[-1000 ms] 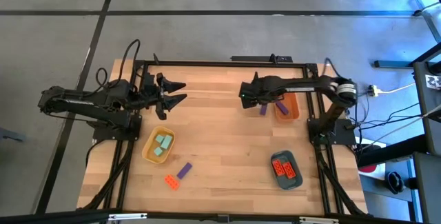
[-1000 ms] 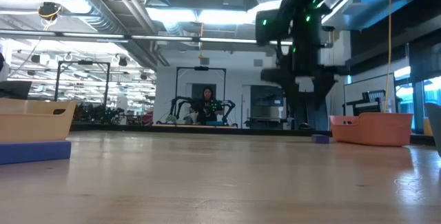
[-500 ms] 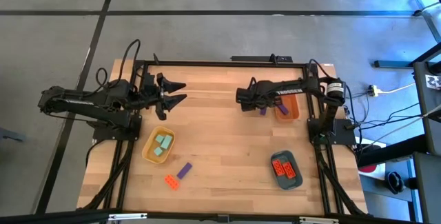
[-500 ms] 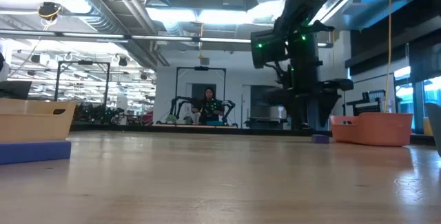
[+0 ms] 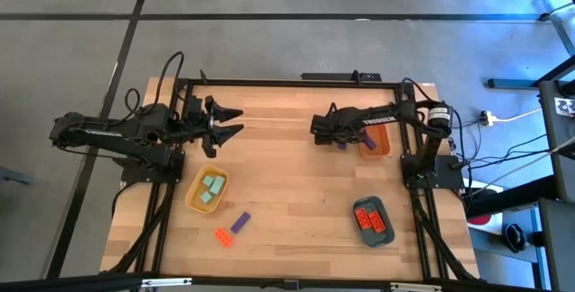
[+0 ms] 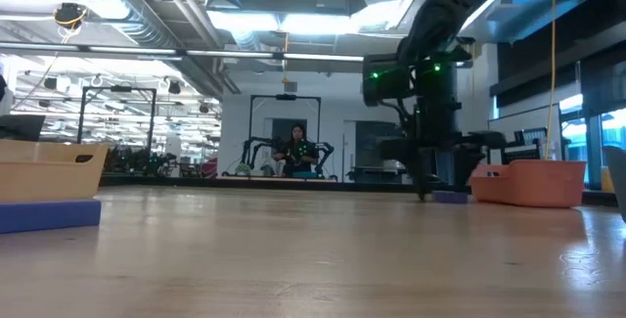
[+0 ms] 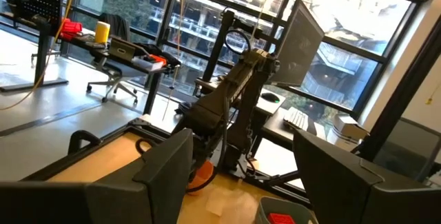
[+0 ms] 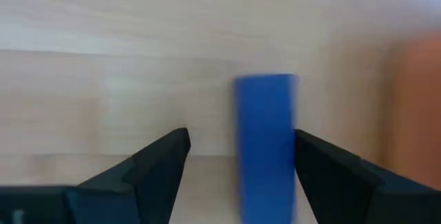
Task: Sort & place blocks by color
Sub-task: Put the top purple block into the orange bin
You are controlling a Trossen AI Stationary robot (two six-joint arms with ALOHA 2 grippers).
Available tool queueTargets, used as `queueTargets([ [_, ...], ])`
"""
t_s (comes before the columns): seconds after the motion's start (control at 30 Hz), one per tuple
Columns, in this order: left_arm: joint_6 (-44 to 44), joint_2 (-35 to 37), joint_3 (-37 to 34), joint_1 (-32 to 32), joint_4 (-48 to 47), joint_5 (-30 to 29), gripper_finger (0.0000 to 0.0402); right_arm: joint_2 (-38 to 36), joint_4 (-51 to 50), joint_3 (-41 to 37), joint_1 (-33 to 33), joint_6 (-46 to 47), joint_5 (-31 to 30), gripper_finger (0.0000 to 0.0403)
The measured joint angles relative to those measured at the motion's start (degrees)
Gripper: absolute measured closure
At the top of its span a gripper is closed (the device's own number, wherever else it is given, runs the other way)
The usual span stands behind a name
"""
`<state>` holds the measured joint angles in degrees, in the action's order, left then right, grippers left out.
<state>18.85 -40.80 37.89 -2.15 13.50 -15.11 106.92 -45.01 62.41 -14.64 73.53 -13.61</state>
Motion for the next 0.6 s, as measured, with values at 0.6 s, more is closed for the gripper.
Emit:
queueTargets([
  [0.6, 0.0, 0.0, 0.0, 0.0, 0.0, -0.5, 0.0159, 0.1, 8.1, 0.2, 0.8, -24.5, 9.1, 0.0136],
])
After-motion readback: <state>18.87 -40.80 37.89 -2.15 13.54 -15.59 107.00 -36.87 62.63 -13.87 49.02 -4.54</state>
